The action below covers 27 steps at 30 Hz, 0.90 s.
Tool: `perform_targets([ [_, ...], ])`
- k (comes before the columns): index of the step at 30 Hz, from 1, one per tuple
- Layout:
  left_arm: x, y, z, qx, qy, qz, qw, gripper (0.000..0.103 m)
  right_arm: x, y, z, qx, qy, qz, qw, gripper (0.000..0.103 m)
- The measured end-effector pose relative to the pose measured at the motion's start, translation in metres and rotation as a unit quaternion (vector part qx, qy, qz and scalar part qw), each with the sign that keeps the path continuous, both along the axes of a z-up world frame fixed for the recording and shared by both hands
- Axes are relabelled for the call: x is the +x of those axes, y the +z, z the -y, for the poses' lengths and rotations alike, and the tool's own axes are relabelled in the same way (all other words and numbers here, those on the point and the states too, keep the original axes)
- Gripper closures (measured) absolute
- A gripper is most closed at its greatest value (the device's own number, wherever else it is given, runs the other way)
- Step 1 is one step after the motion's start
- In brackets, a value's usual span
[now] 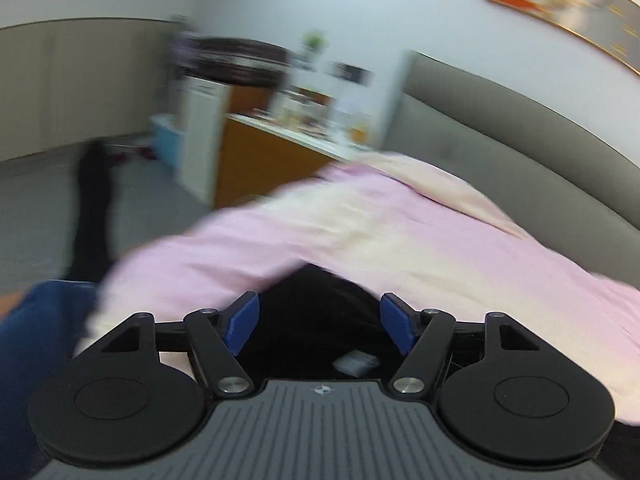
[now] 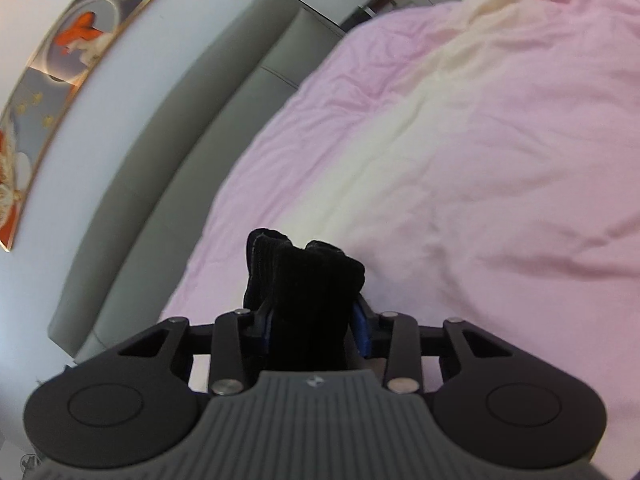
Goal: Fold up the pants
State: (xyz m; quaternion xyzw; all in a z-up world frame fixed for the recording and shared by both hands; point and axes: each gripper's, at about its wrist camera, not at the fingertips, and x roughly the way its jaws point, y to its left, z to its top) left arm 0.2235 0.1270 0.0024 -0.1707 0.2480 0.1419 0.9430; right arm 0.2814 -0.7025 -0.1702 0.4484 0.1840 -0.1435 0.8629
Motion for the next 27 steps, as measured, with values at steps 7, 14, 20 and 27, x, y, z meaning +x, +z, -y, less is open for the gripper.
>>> perform_targets([
  [7, 0.080, -0.029, 0.201, -0.071, -0.349, -0.070, 0.9318, 0.024, -0.017, -0.047, 0.020, 0.043, 0.007, 0.010, 0.999, 0.068],
  [14, 0.109, -0.076, 0.382, -0.008, -0.458, -0.131, 0.8790, 0.026, -0.016, -0.051, 0.030, 0.049, 0.049, 0.033, 0.997, 0.060],
  [20, 0.117, -0.112, 0.458, -0.006, -0.486, -0.165, 0.8583, 0.031, -0.017, -0.050, 0.020, 0.014, 0.077, 0.054, 0.995, 0.045],
  [27, 0.120, -0.160, 0.492, 0.046, -0.490, -0.217, 0.8432, 0.031, -0.008, -0.047, 0.015, -0.010, 0.078, 0.022, 0.997, 0.058],
])
